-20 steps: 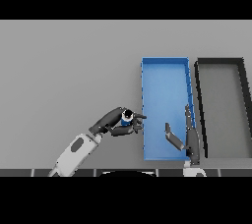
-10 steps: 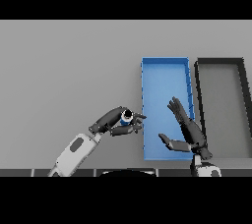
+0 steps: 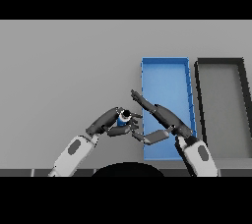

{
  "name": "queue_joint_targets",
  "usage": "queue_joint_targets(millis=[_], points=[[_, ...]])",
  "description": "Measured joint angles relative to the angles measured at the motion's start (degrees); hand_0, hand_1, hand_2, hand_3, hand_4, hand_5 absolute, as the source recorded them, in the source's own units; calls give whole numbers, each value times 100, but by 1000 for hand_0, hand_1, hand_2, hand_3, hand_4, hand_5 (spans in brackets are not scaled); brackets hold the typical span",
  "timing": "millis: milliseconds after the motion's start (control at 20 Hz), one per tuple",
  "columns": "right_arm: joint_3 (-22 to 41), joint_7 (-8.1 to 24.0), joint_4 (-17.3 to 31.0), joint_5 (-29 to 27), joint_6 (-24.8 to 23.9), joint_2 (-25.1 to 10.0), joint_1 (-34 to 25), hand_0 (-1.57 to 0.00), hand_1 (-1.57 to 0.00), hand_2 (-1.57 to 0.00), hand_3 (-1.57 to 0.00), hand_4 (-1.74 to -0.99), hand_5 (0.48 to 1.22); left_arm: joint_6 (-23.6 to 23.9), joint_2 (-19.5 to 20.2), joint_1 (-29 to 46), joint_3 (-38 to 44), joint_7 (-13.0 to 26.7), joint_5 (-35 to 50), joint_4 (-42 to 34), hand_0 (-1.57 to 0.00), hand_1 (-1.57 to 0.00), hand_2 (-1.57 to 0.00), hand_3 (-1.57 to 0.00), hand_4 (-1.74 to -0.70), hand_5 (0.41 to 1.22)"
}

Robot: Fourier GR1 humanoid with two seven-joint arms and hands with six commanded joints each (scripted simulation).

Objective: Pick up the blue pipe and place it into the blue bin.

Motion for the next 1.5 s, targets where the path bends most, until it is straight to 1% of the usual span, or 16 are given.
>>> queue_joint_targets(millis=[200, 250, 300, 500, 550, 600, 650, 700, 750, 850, 950, 1050, 1150, 1400, 1450, 1500], points=[[314, 152, 79, 66, 79, 152, -742, 1, 1, 1, 1, -1250, 521, -159, 35, 30, 15, -227, 24, 63, -1571, -1571, -1571, -1519, -1565, 1221], [335, 345, 201, 80, 74, 187, -933, 1, 1, 1, 1, -1243, 522, -212, 85, 54, 35, -248, 65, 61, -1571, -1571, -1571, -1529, -1542, 1221], [372, 507, 321, 148, 21, 267, -1134, 1, 1, 1, 1, -1232, 517, -205, 36, 35, 24, -220, 39, 99, -1571, -1571, -1571, -1538, -1524, 1221], [398, 611, 765, 68, 118, 468, -1560, 1, 1, -9, 1, -1210, 498, -270, 9, 14, 71, -230, -152, 147, -1571, -1571, -1571, -1557, -1473, 1221], [378, 705, 891, 11, 125, 527, -1699, -17, -34, -54, -26, -1236, 493, -268, -11, -22, 144, -103, -104, 168, -1571, -1571, -1571, -1560, -1525, 1221], [420, 815, 963, -25, 155, 614, -1861, -107, -140, -160, -116, -1291, 483, -281, -2, 12, 172, -93, -23, 131, -1571, -1571, -1571, -1284, -1568, 1221], [406, 809, 1029, -50, 199, 620, -1954, -264, -299, -308, -252, -1348, 477, -271, -24, 57, 139, -130, -59, 89, -1571, -1571, -1571, -1190, -1603, 1221], [468, 850, 1059, -30, 254, 649, -1979, -475, -487, -492, -516, -1365, 477, -176, 7, 5, 76, -19, -314, 135, -1571, -1527, -1571, -1119, -1630, 1221], [429, 802, 1144, -17, 320, 632, -2074, -694, -704, -708, -659, -1433, 486, -167, 122, -92, -2, 183, -523, 99, -1571, -1536, -1571, -1121, -1647, 1221], [451, 484, 1276, -95, 332, 738, -2239, -1010, -1016, -1019, -880, -1527, 570, -102, 139, -45, 19, 162, -547, -17, -1571, -1548, -1571, -1283, -1680, 1221], [448, 571, 1332, -281, 269, 850, -2302, -1212, -1216, -1218, -1128, -1474, 755, -138, 17, 4, 90, -44, -405, 51, -1571, -1557, -1571, -1386, -1702, 1221], [545, 240, 1345, -222, 247, 945, -2204, -1341, -1344, -1345, -1288, -1445, 923, -274, -91, 116, 138, -84, -291, 28, -1571, -1562, -1571, -1453, -1716, 1221], [588, 101, 1328, -69, 306, 821, -2215, -1424, -1425, -1426, -1390, -1435, 1030, -361, -143, 158, 220, 47, -285, 14, -1571, -1565, -1571, -1495, -1723, 1221], [697, -48, 1305, -63, 334, 756, -2206, -1523, -1523, -1524, -1512, -1470, 1158, -530, -208, 75, 379, 81, -406, 68, -1571, -1569, -1571, -1546, -1729, 1221], [673, -102, 1330, -150, 304, 801, -2206, -1532, -1533, -1533, -1523, -1475, 1171, -554, -181, 100, 408, 146, -379, -12, -1571, -1569, -1571, -1442, -1724, 1221], [686, -138, 1322, -150, 266, 817, -2174, -1540, -1540, -1541, -1533, -1478, 1181, -563, -226, 97, 379, 114, -427, 3, -1569, -1513, -1458, -1468, -1656, 1221]])
